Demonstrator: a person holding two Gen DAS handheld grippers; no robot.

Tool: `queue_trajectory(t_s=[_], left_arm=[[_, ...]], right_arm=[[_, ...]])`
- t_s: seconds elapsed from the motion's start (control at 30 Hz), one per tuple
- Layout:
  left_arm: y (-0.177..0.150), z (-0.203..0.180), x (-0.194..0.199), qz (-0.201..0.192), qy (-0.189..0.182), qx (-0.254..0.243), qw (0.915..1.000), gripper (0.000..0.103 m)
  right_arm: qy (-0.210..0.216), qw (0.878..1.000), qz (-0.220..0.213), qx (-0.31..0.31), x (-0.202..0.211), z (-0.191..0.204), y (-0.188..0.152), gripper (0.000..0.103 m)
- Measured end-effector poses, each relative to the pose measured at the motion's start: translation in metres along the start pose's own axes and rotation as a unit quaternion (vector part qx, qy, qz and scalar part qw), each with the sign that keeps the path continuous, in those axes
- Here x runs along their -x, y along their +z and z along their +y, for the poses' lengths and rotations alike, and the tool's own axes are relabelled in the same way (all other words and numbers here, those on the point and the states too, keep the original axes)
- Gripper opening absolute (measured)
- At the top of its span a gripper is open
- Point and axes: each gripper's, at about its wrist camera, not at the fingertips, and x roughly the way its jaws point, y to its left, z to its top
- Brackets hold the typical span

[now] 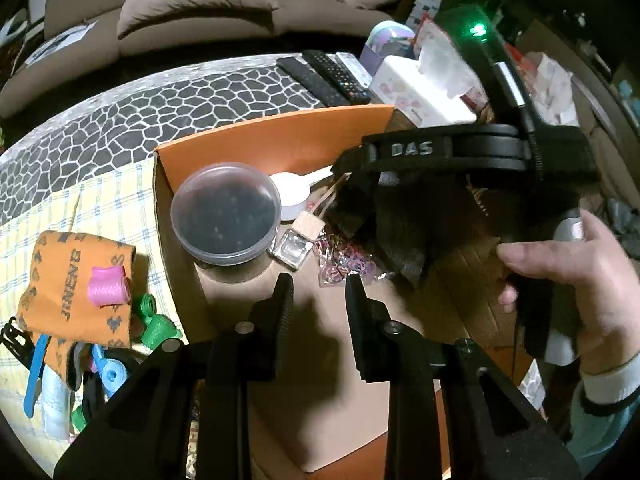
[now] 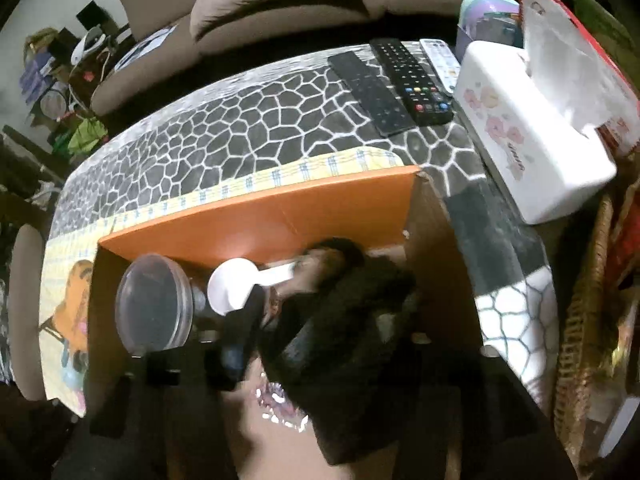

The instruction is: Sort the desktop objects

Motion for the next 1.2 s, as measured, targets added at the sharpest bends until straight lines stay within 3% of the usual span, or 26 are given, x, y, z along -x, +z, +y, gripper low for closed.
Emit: queue_trajectory(t_s=[0.2, 0.27, 0.33, 0.77, 0.97, 1.07, 1.2], left_arm=[[-0.002, -0.006, 0.012, -0.003, -0.001, -0.003, 1.0000, 0.028], [-0.004, -0.007, 0.018, -0.004, 0.000, -0.003, 1.0000, 0.032], [-0.007, -0.008, 0.025, -0.006, 0.002, -0.002, 1.0000, 0.033], [-0.035, -0.009, 0.077, -0.022, 0.049, 0.003, 0.9986, 0.053], [-0.044, -0.002, 0.102, -0.031, 0.072, 0.011, 0.9969, 0.055], [-0.049, 0.003, 0.112, -0.034, 0.082, 0.016, 0.9959, 0.062], [-0.057, 0.009, 0.130, -0.047, 0.086, 0.024, 0.9949, 0.082]], right_arm=[[-0.010, 1.000, 0.012, 0.014, 0.027, 0.003, -0.004, 0.081], [0.011, 0.999, 0.026, 0.017, 0.035, 0.005, -0.007, 0.083], [0.014, 0.999, 0.039, 0.016, 0.043, 0.006, -0.011, 0.083], [0.003, 1.000, -0.002, 0.029, 0.106, 0.028, -0.056, 0.083], [-0.010, 0.999, -0.009, 0.051, 0.119, 0.043, -0.076, 0.083], [-0.008, 0.998, -0.012, 0.059, 0.127, 0.050, -0.084, 0.083], [-0.008, 0.998, -0.016, 0.064, 0.138, 0.054, -0.094, 0.083]])
